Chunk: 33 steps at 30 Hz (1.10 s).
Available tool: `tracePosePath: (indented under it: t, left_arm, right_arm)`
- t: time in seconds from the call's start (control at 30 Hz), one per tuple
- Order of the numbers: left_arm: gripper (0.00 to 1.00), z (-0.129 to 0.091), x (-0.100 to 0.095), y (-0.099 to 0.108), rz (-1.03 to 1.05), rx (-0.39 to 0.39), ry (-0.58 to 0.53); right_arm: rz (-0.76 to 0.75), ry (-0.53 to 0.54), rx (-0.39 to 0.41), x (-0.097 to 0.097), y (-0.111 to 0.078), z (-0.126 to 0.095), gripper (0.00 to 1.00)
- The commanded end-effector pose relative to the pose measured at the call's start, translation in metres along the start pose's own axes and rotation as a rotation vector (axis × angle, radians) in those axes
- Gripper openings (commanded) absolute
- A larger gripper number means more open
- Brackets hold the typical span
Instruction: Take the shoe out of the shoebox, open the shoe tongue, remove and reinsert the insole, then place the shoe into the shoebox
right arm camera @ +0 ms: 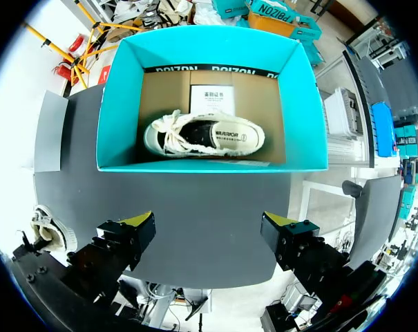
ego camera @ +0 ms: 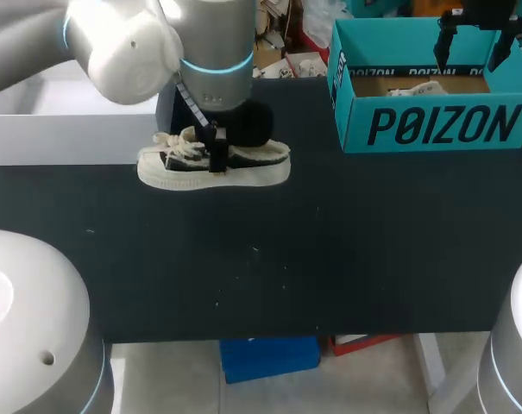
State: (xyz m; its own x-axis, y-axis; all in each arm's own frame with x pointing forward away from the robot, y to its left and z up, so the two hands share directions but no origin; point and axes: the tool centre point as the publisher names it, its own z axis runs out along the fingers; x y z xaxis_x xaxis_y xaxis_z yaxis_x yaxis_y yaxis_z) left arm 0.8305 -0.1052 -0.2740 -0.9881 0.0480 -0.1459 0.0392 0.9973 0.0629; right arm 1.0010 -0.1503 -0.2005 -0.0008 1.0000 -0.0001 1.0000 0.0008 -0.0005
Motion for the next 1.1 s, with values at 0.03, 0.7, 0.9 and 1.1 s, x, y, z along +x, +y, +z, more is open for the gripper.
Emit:
tracePosePath:
  t: [0.03, 0.7, 0.9, 1.1]
  left_arm:
    - [0.0, 0.032, 0.004, -0.025, -0.015, -0.015, 0.012]
    - [0.0, 0.114, 0.01, -0.071, -0.016, -0.043, -0.013]
    - [0.0, 0.128, 0.014, -0.073, -0.004, -0.051, 0.008]
    - [1.0, 0.128, 0.011, -0.071, 0.006, -0.045, 0.033]
  right_arm:
    - [0.001, 0.0, 0.0, 0.0, 0.0, 0.0, 1.0]
    - [0.001, 0.0, 0.0, 0.0, 0.0, 0.0, 1.0]
    - [0.001, 0.0, 0.0, 0.0, 0.0, 0.0, 1.0]
    - [0.001, 0.0, 0.0, 0.0, 0.0, 0.0, 1.0]
